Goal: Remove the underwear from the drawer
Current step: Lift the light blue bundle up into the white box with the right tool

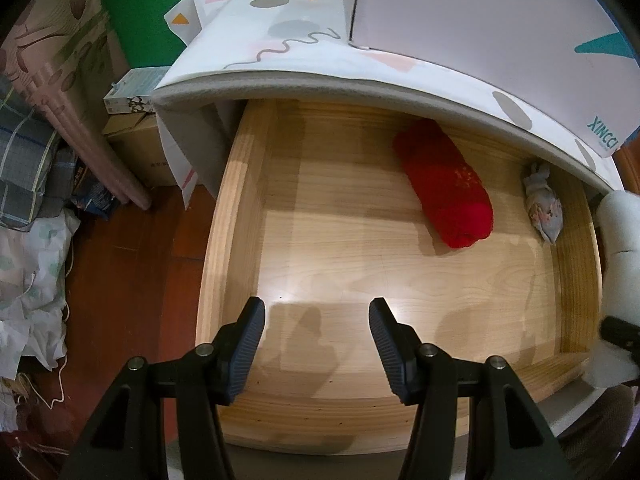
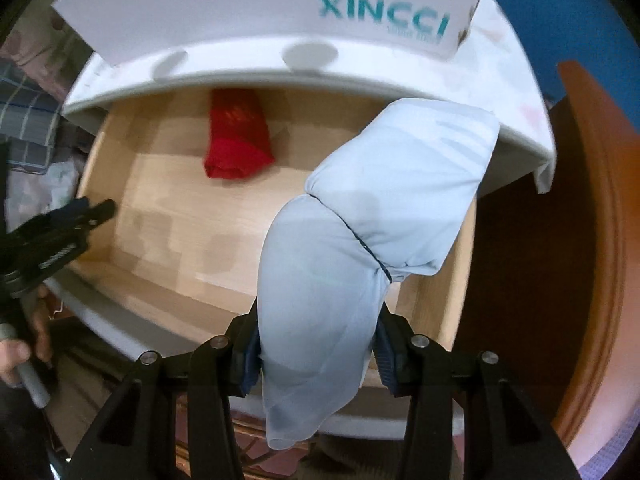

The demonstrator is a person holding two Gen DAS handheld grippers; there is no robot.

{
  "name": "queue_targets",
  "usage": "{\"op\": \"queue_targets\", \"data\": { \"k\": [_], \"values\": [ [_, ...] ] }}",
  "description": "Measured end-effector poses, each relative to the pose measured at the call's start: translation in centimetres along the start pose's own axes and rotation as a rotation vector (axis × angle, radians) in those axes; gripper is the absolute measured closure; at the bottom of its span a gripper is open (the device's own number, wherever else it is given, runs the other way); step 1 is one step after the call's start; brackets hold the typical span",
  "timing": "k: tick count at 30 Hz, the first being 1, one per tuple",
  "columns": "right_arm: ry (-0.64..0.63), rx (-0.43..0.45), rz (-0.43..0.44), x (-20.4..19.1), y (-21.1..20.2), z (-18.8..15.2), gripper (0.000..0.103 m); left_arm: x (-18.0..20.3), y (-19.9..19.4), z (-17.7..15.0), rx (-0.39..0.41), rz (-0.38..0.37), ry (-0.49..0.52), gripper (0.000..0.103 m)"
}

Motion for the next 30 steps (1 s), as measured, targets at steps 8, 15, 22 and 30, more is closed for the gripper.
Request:
{"op": "queue_targets", "data": {
  "k": [8, 15, 22, 30],
  "values": [
    [-0.027, 0.096, -0.003, 0.0, -7.2, 1.6, 0.061, -0.1, -0.2, 0.0, 0.006, -0.005, -0.006, 0.048],
    [-0.041, 0.221, -0.026, -0.1, -14.9, 5.7, 0.06, -0.2, -0.3, 0.2, 0.013, -0.009, -0.015, 0.048],
    [-0.034, 0.294, -0.049, -0.6, -19.9, 13.2, 0.06, -0.2, -0.3, 0.2, 0.012, -0.013, -0.02, 0.048],
    [-0.017, 0.248, -0.079, -0.5, -17.6, 21.2, 0.058, -0.4, -0.5, 0.3, 0.021, -0.03, -0.025, 0.048]
  ]
}}
Point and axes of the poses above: each gripper's, at about its wrist camera, not at the fingertips, and y roughly the way its jaws point, x to its right, z to its top, the point moved 10 cm from there along y, roughly the way its jaws point, and after that the axes turned 5 degrees about -x, right-handed, at the moved point
